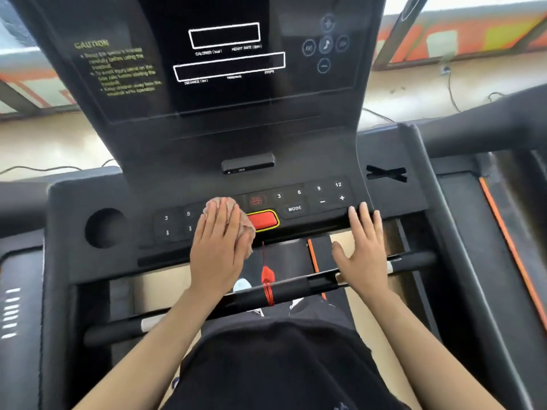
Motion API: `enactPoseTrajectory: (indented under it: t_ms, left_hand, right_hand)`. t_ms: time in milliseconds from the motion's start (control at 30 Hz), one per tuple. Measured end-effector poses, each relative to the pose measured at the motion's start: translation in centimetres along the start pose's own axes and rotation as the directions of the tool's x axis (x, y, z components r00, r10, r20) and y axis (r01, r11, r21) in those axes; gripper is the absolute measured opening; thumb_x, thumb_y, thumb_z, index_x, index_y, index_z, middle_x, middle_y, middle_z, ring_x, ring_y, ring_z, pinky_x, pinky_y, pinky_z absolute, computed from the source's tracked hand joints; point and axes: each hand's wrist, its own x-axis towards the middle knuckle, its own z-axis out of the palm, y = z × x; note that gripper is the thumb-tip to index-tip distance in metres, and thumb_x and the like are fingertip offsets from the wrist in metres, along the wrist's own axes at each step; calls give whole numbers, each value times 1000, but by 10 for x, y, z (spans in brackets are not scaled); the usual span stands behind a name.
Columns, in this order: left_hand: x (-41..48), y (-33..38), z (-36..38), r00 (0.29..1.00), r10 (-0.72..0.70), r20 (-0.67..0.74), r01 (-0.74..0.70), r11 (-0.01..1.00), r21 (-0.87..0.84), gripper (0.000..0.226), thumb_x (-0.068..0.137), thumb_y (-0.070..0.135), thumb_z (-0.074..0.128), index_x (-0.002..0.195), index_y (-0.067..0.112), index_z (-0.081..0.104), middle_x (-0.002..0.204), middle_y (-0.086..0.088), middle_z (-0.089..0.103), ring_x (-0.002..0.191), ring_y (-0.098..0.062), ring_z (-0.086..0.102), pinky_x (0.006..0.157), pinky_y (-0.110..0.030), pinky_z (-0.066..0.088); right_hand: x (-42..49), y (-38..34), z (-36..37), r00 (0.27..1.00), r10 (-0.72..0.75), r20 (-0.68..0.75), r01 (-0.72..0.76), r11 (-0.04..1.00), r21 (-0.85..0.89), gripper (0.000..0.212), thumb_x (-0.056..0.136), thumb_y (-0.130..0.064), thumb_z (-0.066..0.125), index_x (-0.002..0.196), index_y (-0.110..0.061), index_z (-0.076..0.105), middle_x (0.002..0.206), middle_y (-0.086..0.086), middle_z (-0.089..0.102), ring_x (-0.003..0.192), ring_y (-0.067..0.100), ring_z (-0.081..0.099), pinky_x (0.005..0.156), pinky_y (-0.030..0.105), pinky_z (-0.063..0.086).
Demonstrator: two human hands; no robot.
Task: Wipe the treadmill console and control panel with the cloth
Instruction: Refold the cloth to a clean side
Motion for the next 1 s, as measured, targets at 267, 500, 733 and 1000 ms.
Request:
enactPoseTrajectory:
  t_ms: [267,500,733,1000]
  left_hand:
    - [59,99,19,970,231,81,-233,972,22,57,110,34,24,159,8,34,168,-13,31,158,-33,21,129,-48,22]
    - [90,189,29,803,572,167,-514,807,-289,51,110,30,32,150,3,50,158,-13,48,152,-30,38,125,-46,30]
    - [43,224,6,836,522,171,-328,724,-607,31,107,35,45,111,25,74,117,11,76,106,-19,68,96,-42,52]
    - [-9,245,-17,738,526,423,122,513,-850,29,101,37,54,97,17,74,88,4,76,85,-4,69,84,-25,53]
  right_hand:
    - [1,35,-22,986,-123,113,98,974,206,73,88,-6,66,155,-11,39,169,-5,21,158,16,7,123,21,16]
    - [-17,59,-52,998,48,42,-62,882,467,59,90,2,64,146,-10,51,153,-4,48,144,10,42,118,15,29]
    - [-62,82,-74,971,239,-22,-175,768,616,46,89,0,69,131,-15,62,115,-9,69,103,7,66,90,11,49]
    - [-154,58,-81,938,334,89,-263,522,811,47,85,-32,76,123,-54,59,116,-7,72,105,17,71,92,34,58]
